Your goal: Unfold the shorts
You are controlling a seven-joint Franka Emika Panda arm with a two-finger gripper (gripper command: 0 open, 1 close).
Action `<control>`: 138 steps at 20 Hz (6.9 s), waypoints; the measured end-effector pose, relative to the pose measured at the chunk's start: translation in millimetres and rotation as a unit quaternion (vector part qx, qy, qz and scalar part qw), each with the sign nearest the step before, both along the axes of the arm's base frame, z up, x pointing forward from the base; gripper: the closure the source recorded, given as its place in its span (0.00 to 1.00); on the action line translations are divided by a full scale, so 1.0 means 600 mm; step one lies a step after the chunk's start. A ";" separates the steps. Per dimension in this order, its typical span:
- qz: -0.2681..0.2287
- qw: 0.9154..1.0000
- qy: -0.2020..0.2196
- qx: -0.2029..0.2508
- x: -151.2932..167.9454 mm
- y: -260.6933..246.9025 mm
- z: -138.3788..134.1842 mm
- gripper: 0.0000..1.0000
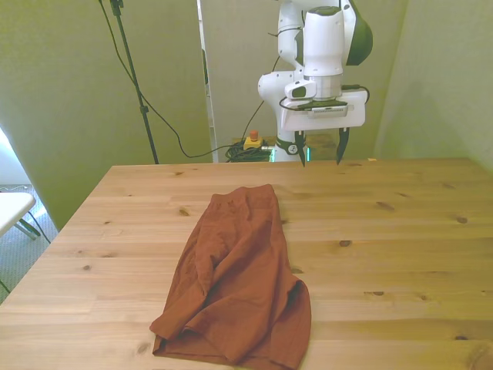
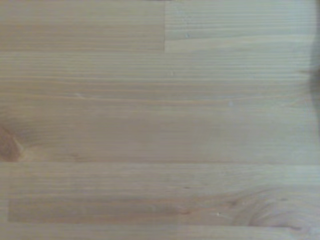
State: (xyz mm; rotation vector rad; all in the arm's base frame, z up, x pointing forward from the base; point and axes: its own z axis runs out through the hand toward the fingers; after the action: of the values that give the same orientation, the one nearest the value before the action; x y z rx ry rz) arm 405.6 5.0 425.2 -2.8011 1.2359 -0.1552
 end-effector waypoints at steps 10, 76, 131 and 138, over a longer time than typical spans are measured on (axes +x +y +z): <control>-0.077 0.996 -0.034 -0.010 0.046 -0.205 0.074 0.00; 0.094 0.936 0.013 0.340 0.164 -0.440 -0.028 1.00; -0.205 0.977 -0.055 0.022 0.328 -0.423 -0.032 0.00; -0.276 0.959 -0.058 0.007 0.346 -0.464 -0.068 0.00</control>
State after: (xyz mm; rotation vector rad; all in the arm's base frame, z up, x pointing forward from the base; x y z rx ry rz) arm 613.3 -273.5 384.5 -2.3163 1.9363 -0.3318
